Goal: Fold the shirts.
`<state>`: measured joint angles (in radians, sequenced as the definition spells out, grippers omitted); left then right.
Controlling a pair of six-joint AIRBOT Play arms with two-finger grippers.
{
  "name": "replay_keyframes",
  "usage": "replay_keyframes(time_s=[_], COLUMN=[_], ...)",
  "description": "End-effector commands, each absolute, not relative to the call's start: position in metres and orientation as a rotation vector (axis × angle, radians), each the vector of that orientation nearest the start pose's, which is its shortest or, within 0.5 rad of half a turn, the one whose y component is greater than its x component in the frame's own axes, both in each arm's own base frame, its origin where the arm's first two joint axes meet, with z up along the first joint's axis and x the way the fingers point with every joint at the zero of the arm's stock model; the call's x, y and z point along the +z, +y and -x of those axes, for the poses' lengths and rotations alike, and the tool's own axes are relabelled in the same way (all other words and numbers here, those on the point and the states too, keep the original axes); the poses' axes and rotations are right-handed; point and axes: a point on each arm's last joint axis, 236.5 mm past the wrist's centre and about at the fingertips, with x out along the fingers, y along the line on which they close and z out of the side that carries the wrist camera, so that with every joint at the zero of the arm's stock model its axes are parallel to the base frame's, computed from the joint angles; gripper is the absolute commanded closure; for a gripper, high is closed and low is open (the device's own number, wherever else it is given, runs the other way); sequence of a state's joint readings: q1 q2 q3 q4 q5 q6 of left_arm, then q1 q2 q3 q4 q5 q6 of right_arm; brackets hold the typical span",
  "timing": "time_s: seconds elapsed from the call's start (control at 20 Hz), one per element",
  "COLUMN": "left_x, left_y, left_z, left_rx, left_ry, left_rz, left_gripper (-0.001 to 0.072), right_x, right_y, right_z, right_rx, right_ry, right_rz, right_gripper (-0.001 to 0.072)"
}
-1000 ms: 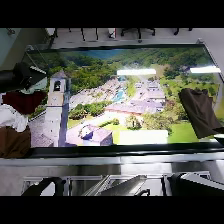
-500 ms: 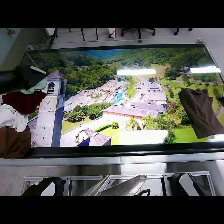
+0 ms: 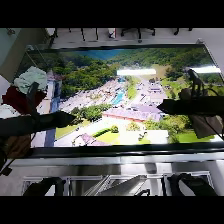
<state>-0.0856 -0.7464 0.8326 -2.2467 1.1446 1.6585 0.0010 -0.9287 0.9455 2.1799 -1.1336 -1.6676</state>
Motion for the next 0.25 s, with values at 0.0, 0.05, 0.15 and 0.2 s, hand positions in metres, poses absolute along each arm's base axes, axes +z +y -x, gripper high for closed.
replay_keyframes(time_s=[0.0, 0.05, 0.15, 0.2], left_x=[0.0918, 0.0926, 0.0918, 0.0915], left_y=[-0.1616, -0.1621, -0.1624, -0.1625], left_z=[-0.2585, -0.2581, -0.2564, -0.2559], left_rx=[-0.528, -0.530, -0.533, -0.533], left_ry=[1.039, 1.038, 1.046, 1.048], left_rz=[0.456, 0.458, 0.457, 0.456], left_gripper=[0.0694, 0.0694, 0.0694, 0.0694], right_x=[0.0791, 0.0789, 0.0776, 0.0769], right_y=[0.1461, 0.1473, 0.1474, 0.1475], right_z=[-0.3139, -0.3146, -0.3149, -0.3151], right_rx=[0.443, 0.446, 0.445, 0.445], right_ry=[1.125, 1.126, 1.130, 1.132], right_rz=[-0.435, -0.443, -0.444, -0.445], right_gripper=[0.0688, 0.0688, 0.0688, 0.0688])
